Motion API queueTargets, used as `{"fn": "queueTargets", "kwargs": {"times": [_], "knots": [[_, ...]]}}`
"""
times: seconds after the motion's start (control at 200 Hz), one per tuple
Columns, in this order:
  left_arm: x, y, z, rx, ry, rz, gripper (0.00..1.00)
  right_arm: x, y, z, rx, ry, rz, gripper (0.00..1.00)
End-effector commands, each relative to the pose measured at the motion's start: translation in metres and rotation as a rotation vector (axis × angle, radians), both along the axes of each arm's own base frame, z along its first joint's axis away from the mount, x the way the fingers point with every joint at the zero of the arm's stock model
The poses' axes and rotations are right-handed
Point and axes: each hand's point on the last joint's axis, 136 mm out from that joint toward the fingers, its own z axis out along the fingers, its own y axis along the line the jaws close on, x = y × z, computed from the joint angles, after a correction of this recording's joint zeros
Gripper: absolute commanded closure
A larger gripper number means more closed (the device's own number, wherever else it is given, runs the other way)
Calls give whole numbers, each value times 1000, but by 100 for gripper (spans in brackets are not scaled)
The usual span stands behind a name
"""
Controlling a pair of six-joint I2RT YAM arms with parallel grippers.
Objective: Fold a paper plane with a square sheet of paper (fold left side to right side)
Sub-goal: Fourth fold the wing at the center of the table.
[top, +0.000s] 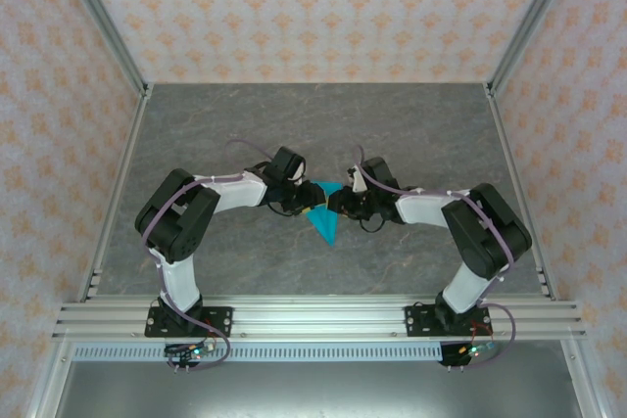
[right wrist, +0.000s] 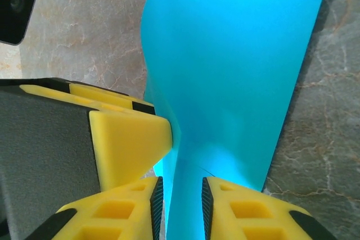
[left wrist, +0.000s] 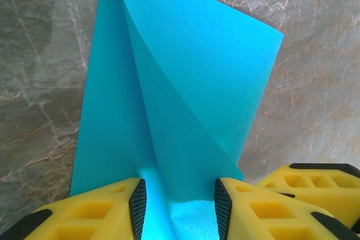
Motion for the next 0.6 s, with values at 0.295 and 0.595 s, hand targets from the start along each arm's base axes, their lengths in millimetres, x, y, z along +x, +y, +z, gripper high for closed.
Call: {"fn": "queueTargets", "kwargs": {"times": [0.295,0.595], "knots": [[3,-2,0,6,-6,4,60,25,4,15,136,-15,-72,75],[3,-2,2,6,-8,5,60,25,1,3,106,7,-88,77]]}}
